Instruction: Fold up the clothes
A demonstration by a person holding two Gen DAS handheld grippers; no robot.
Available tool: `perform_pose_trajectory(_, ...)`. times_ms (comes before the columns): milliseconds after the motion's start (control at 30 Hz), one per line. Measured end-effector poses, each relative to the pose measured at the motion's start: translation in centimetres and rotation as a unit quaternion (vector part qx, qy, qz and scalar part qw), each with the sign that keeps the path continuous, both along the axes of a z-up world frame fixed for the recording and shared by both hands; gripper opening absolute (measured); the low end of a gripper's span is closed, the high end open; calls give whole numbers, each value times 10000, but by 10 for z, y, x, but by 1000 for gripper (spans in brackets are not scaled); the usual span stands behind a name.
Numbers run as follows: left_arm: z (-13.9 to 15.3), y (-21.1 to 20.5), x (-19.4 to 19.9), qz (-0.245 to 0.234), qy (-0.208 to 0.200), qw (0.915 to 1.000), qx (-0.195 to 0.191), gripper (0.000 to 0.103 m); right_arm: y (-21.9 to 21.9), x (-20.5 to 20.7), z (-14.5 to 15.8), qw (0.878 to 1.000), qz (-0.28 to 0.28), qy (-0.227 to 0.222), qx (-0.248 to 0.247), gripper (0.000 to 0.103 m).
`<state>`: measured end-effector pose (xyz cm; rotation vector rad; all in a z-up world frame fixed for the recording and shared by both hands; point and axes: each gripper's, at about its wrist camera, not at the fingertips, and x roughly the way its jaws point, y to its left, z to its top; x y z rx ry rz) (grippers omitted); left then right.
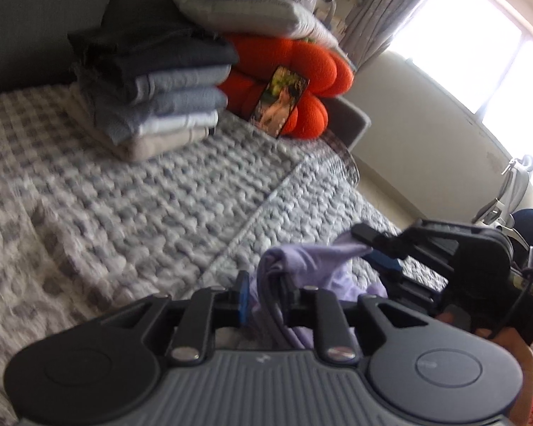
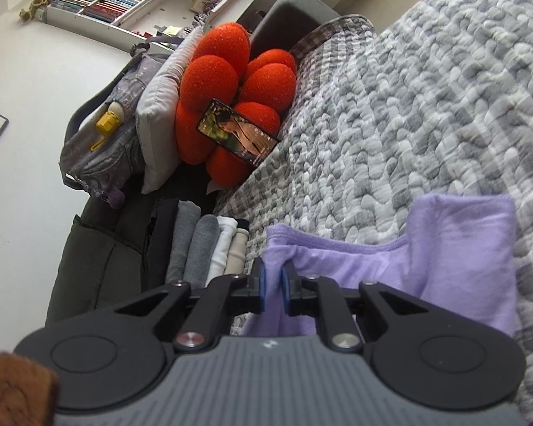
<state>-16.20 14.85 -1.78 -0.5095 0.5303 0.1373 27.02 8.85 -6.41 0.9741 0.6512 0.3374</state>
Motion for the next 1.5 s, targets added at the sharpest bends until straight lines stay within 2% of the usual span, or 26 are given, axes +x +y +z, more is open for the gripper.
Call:
perform_pose_trajectory(100,10,-3,1,-23,-170,9996,229,33,-11,-6,5,9999,-89,-81,-30,22)
perform_pose_trajectory(133,13,-3,3,-62,-183,9995,247,34,-16,-8,7,9998,-153,-130,-28,28)
perform_pose_trajectory(167,16,-2,5,-105,-189,9994,256,35,-20,-11,9,9996,-219,-180,-26,43)
perform_pose_trajectory(200,19,-2,8,-148,-196,9993,265,37,-25,-13,11,9993,-284,-230,-24,45)
perform_pose_trajectory(400,29,-3,36,-520,136,9982,277,40,-45,-24,21,9979,-471,-341,-298,45)
perform_pose_trajectory(600,29,-13,74,-916,491,9944,211,37,-53,-31,19,9915,-587,-187,-1144,45)
perform_pose_trajectory(667,25,-20,86,-1074,574,9921,290,31,-51,-33,18,9886,-515,-199,-1403,43)
perform_pose_trajectory(700,22,-26,90,-1131,604,9908,430,24,-50,-35,17,9868,-479,-205,-1533,41)
perform_pose_trajectory(800,11,-45,100,-1278,686,9850,931,11,-41,-38,16,9792,-282,-266,-1991,40)
perform_pose_trajectory(933,-2,-64,107,-1470,674,9755,1492,7,-20,-41,11,9581,1,-427,-2831,39)
perform_pose_trajectory(1067,-13,-71,110,-1969,459,9593,1970,7,-4,-42,-1,9347,406,-538,-3489,38)
perform_pose_trajectory(1133,-17,-67,112,-2057,456,9570,1994,7,-1,-39,-10,9225,520,-432,-3800,30)
perform_pose_trajectory(1200,-20,-62,115,-2123,466,9555,1992,4,-10,-37,-12,9267,450,-355,-3715,27)
perform_pose_trajectory(1300,-15,-48,117,-1851,446,9644,1837,3,-25,-36,-13,9345,253,-196,-3545,24)
perform_pose_trajectory(1333,-12,-42,116,-1714,435,9672,1822,3,-30,-36,-12,9352,134,-121,-3538,25)
perform_pose_trajectory(1367,-9,-35,116,-1622,440,9704,1732,3,-34,-36,-10,9355,14,-47,-3532,30)
perform_pose_trajectory(1500,-3,-8,112,-1567,530,9799,1116,3,-45,-46,1,9471,-148,-129,-3203,30)
